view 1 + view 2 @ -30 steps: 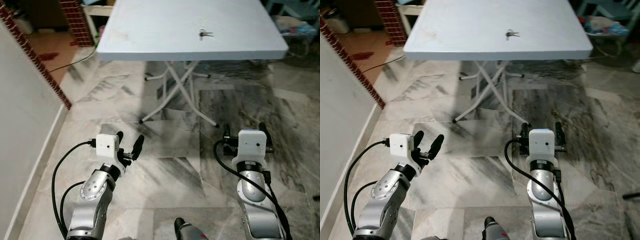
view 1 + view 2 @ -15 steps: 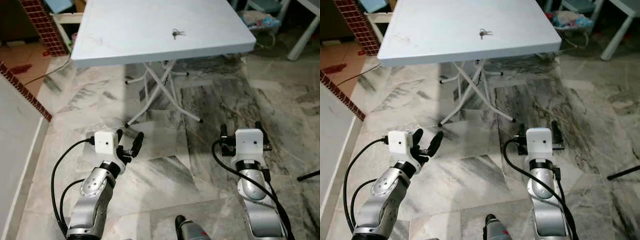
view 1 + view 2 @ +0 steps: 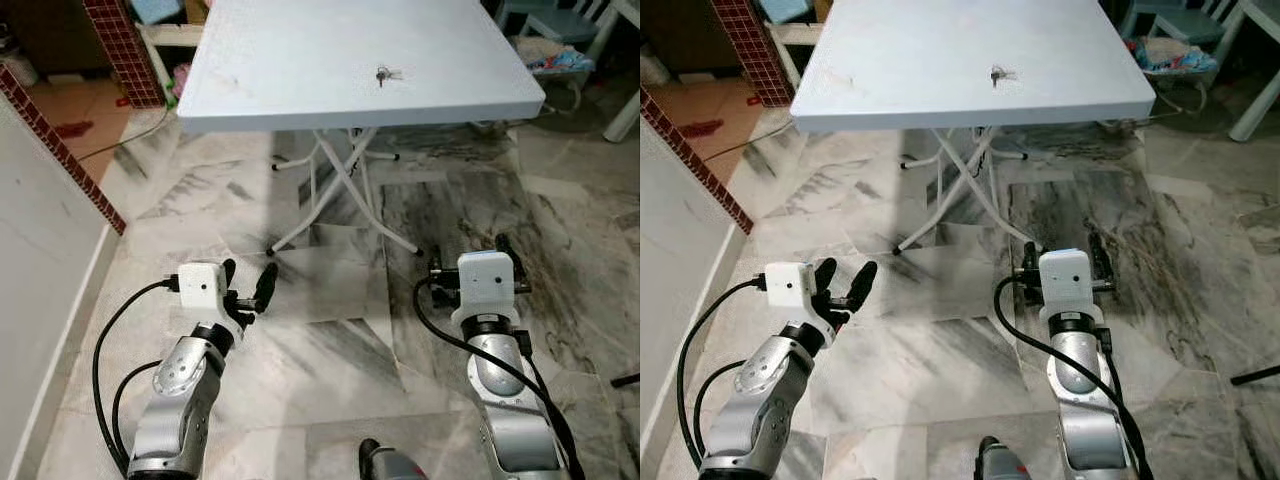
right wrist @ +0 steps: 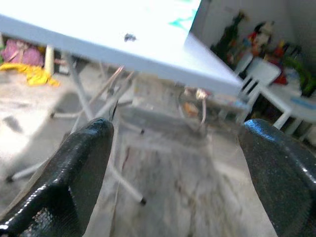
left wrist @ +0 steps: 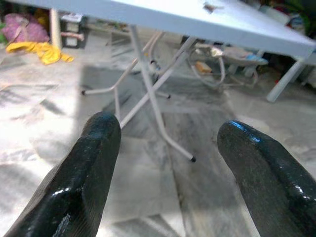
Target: Hang keys on a hook
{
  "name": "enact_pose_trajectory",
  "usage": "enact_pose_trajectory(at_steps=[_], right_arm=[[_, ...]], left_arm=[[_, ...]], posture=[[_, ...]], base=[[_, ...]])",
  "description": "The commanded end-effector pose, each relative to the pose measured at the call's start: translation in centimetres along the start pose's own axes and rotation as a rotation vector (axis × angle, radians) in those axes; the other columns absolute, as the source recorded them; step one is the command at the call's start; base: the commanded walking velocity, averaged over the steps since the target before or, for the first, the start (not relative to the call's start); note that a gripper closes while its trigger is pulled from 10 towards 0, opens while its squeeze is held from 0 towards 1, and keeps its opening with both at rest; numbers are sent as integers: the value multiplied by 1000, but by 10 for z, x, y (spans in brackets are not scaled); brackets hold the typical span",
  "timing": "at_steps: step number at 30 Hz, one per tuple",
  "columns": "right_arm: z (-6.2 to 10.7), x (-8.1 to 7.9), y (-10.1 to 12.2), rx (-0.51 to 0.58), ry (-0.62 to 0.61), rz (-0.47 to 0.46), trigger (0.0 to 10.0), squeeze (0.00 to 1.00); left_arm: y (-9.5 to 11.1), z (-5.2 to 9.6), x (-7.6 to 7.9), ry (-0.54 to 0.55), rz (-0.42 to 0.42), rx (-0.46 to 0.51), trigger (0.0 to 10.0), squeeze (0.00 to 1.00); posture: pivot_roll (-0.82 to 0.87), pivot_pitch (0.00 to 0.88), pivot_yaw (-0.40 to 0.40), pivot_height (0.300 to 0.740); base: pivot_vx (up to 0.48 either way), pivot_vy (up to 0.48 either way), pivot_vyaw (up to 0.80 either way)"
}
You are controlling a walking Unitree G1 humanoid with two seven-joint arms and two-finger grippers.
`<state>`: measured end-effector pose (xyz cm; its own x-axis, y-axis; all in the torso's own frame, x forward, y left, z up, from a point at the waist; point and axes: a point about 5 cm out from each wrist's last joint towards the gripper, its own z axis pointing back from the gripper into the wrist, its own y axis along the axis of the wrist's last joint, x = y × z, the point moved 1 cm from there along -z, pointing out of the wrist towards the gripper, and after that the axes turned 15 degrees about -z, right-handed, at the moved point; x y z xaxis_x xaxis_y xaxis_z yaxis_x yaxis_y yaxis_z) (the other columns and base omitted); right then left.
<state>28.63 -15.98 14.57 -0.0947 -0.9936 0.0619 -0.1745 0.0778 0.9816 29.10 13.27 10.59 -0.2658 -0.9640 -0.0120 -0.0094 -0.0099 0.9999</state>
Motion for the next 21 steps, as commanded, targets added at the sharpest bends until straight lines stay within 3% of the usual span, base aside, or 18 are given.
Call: enact_pose_trajectory(at_steps=[1, 21], right_arm=[[-1, 2, 12, 40, -8, -28, 10000, 0], [-6, 5, 14, 40, -24, -23, 10000, 0]], left_arm=[[7, 1, -1, 9, 2, 23, 10000, 0], [11, -2, 10, -44, 14, 40, 10000, 0]], posture=[[-73, 179, 32, 740], [-83, 182, 36, 740]], base=[[390, 0, 0], [450, 0, 0]])
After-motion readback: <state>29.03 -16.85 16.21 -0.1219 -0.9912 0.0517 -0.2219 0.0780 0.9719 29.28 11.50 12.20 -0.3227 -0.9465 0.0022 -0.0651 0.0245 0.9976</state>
